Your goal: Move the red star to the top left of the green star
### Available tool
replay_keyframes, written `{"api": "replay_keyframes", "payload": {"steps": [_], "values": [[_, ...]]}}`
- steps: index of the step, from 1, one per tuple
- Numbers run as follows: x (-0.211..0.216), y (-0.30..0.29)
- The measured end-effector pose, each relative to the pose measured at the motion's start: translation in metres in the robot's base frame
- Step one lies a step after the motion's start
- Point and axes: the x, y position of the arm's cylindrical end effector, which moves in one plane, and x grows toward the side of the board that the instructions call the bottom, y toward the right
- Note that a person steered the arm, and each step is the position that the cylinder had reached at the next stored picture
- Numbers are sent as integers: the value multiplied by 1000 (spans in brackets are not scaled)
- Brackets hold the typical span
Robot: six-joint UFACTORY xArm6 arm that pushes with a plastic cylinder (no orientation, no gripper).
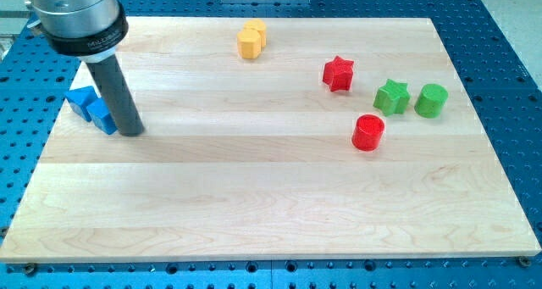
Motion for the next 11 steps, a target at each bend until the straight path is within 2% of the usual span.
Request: {"api": "replay_keyframes", "payload": {"steps": [1, 3, 5, 6, 7, 8, 9, 10, 11], "values": [[-13, 66], [-43, 154], [-58, 190], [-94, 212], [-111, 220], [-113, 258], [-134, 286], [-137, 376], [-82, 480]]}}
